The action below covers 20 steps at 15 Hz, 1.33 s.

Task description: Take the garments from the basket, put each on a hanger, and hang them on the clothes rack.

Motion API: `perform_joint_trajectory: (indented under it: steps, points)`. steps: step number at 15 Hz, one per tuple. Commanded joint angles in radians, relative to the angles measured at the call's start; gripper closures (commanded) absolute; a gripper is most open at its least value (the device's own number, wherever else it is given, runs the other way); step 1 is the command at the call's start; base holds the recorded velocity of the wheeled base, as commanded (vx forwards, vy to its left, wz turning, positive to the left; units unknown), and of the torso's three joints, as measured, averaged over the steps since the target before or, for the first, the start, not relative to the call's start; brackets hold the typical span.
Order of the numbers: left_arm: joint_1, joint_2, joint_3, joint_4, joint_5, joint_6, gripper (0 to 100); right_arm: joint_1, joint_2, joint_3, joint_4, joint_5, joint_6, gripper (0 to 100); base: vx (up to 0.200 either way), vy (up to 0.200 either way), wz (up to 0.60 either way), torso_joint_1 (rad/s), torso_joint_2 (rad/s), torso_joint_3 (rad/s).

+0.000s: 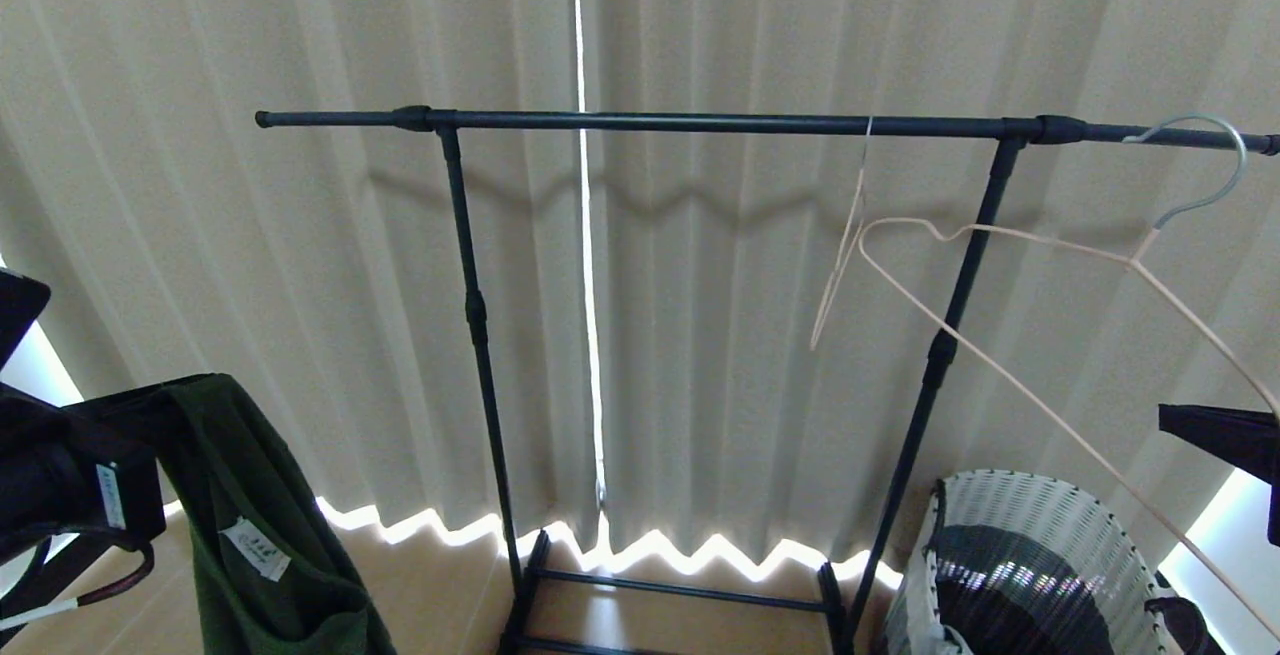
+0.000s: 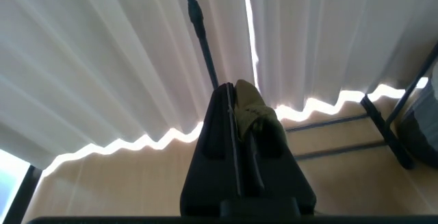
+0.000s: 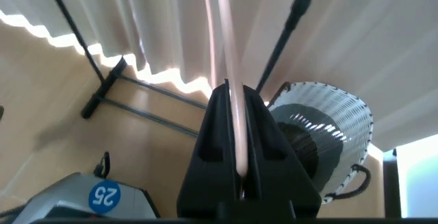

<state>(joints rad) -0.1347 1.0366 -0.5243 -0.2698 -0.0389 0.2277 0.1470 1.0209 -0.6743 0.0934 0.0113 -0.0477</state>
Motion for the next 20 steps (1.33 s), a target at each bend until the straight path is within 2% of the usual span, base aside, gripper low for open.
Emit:
perform_joint_trajectory:
  steps: [1,3,5,7,11,14,18,20]
  points:
    - [0.000,0.005,-0.017,0.004,0.001,-0.001,100,0.002,-0.013,0.021,-0.044,0.039,0.005,100,0.000,0.000,0.00,0.000,0.00,0.000]
    - [-0.016,0.040,-0.031,0.006,0.002,-0.004,100,0.002,-0.013,0.035,-0.101,0.095,0.006,100,0.000,0.000,0.00,0.000,0.00,0.000]
    - [-0.034,0.088,-0.053,0.007,0.028,-0.005,100,0.011,-0.011,0.033,-0.109,0.133,0.020,100,0.000,0.000,0.00,0.000,0.00,0.000]
    - [-0.083,0.134,-0.088,0.007,0.085,-0.024,100,0.071,-0.013,0.028,-0.126,0.153,0.057,100,0.000,0.000,0.00,0.000,0.00,0.000]
    - [-0.246,0.261,-0.201,0.007,0.206,-0.180,100,0.243,0.064,0.025,-0.136,0.159,0.075,100,0.000,0.000,0.00,0.000,0.00,0.000]
    - [-0.318,0.358,-0.303,0.009,0.263,-0.240,100,0.358,0.140,0.007,-0.138,0.161,0.080,100,0.000,0.000,0.00,0.000,0.00,0.000]
    - [-0.353,0.454,-0.410,0.009,0.284,-0.255,100,0.483,0.159,0.012,-0.190,0.187,0.101,100,0.000,0.000,0.00,0.000,0.00,0.000]
    - [-0.355,0.508,-0.457,0.007,0.341,-0.257,100,0.522,0.160,0.010,-0.192,0.191,0.130,100,0.000,0.000,0.00,0.000,0.00,0.000]
